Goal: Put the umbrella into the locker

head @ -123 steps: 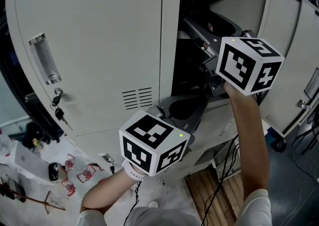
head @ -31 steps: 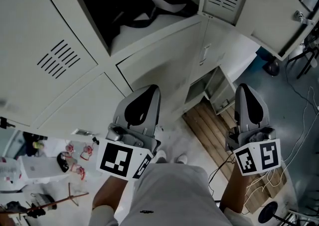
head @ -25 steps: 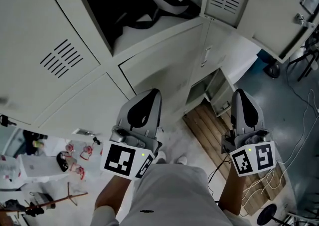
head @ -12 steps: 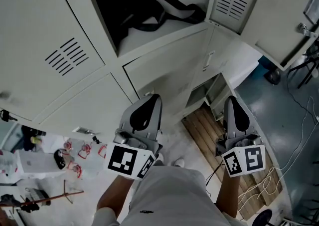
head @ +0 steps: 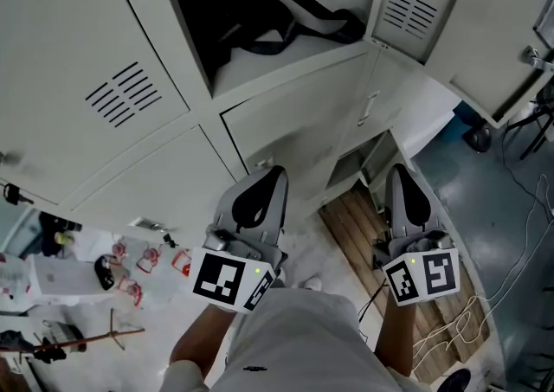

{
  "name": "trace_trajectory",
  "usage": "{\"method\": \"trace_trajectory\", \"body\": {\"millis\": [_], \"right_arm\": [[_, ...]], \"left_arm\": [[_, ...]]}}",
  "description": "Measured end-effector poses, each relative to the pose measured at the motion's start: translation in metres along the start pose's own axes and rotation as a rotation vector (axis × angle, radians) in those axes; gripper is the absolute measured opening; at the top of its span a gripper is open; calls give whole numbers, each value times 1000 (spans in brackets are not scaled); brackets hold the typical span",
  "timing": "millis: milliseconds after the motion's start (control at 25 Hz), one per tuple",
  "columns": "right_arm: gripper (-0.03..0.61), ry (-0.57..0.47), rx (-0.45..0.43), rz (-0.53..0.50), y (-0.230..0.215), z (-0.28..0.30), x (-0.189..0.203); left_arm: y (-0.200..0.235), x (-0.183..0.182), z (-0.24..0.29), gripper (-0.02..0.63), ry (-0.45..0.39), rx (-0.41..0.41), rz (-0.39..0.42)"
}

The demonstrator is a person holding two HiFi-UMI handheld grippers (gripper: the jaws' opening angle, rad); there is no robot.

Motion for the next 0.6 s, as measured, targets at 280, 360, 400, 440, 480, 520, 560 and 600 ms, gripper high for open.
{"method": "trace_trajectory", "body": {"millis": [280, 360, 400, 440, 480, 520, 560, 600], "right_arm": [[-8, 0, -2, 2, 1, 3, 0], [-8, 1, 0, -3, 1, 3, 0], [-8, 0, 1, -5, 1, 3, 0], [-8, 0, 2, -4, 1, 3, 0], [-8, 1, 2, -3, 1, 3, -1], [-8, 1, 2, -2, 1, 3, -1], [-8, 1, 3, -2, 1, 3, -1], [-8, 2, 3, -2, 0, 3, -1]], "left_arm": [[1, -1, -2, 17, -1, -8, 0], [2, -1, -2, 17, 1, -7, 1], [2, -1, -1, 17, 1, -6, 0], [2, -1, -1, 17, 1, -5, -2], [3, -1, -1, 17, 1, -3, -3], [3, -1, 0, 17, 1, -1, -1], [3, -2, 0, 17, 2, 2, 2], [3, -2, 1, 17, 2, 4, 4]]}}
Point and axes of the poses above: the fingertips, and each gripper's own axes: z forward along the fingers, y to its left, x out of its underside, the point moved 8 cm from there along -z, backward along the fingers, and after that the axes turned 13 degrees about x, right-handed, at the moved point
